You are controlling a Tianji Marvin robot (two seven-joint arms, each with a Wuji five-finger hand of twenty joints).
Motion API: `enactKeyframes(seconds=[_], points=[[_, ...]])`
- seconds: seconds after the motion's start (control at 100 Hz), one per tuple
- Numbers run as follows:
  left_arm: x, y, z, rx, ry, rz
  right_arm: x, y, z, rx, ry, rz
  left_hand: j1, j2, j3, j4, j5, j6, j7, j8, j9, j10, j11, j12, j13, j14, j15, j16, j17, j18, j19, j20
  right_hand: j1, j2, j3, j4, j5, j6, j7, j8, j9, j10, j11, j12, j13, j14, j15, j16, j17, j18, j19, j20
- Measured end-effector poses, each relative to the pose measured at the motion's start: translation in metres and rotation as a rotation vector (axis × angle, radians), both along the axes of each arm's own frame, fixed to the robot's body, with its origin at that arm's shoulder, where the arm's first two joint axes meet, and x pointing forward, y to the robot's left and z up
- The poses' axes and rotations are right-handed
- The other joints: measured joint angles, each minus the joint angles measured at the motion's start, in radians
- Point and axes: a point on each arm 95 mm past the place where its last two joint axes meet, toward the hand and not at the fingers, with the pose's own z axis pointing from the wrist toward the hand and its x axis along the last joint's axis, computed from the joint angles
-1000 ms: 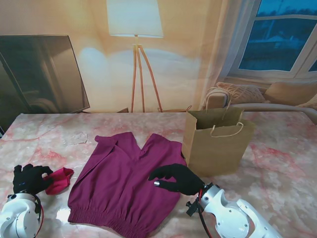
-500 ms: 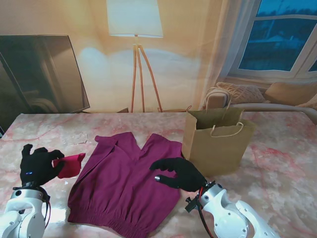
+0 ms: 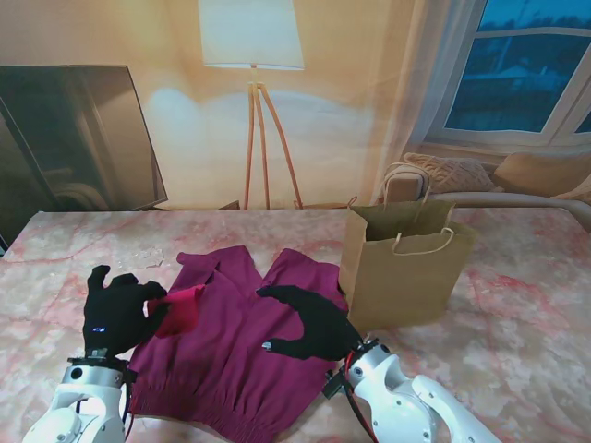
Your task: Fold the socks and the shorts into the kraft paper bag
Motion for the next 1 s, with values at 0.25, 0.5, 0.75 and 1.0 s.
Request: enactKeyframes(seconds=[0.25, 0.5, 0.75, 1.0], points=[[-0.009, -0.016, -0.005, -0.026, -0.018, -0.044, 0.011, 0.042, -0.01, 0.039, 0.026, 0.018, 0.0, 0.0, 0.0, 0.0, 0.001, 0.001, 0.0, -0.005, 0.0, 0.0, 0.0, 0.006, 0.012, 0.0, 0.008, 0.007, 0.0, 0.001, 0.015, -0.01, 0.0, -0.103, 0.092, -0.035, -0.108, 0.028, -0.041, -0.023, -0.138, 0.001, 0.002, -0.008, -0.107, 0.049, -0.001, -0.013, -0.043, 0.02, -0.035, 0.0], [-0.013, -0.024, -0.004, -0.062, -0.057, -0.088, 0.019, 0.073, -0.017, 0.093, 0.065, 0.039, 0.0, -0.005, 0.0, 0.0, 0.003, 0.002, 0.0, -0.005, 0.0, 0.0, 0.0, 0.014, 0.013, 0.001, 0.015, 0.017, 0.0, 0.002, 0.028, -0.019, 0.0, -0.158, 0.144, -0.054, -0.143, 0.036, -0.05, -0.024, -0.208, 0.025, -0.01, -0.01, -0.178, 0.098, -0.01, -0.037, -0.045, 0.091, -0.036, 0.0], [-0.011, -0.037, -0.005, -0.13, -0.065, -0.151, 0.025, 0.085, -0.025, 0.131, 0.04, -0.035, 0.0, -0.005, 0.0, 0.0, 0.003, 0.003, 0.0, -0.005, 0.0, 0.0, 0.001, 0.022, 0.013, 0.002, 0.015, 0.017, 0.0, 0.002, 0.028, -0.039, 0.066, -0.19, 0.168, -0.056, -0.153, -0.003, 0.008, 0.0, -0.257, 0.04, 0.061, -0.012, -0.272, 0.13, -0.009, -0.062, -0.056, 0.152, -0.018, 0.0], [-0.013, -0.043, -0.005, -0.133, -0.075, -0.169, 0.032, 0.09, -0.026, 0.208, -0.006, -0.112, 0.0, -0.005, 0.0, 0.0, 0.003, 0.003, 0.0, -0.005, 0.0, 0.0, 0.001, 0.029, 0.013, 0.002, 0.015, 0.018, -0.001, 0.002, 0.028, -0.044, 0.237, -0.165, 0.222, -0.056, -0.011, -0.177, 0.287, 0.296, -0.078, 0.005, 0.326, 0.093, 0.142, 0.119, 0.191, 0.069, 0.257, 0.128, 0.176, -0.012]])
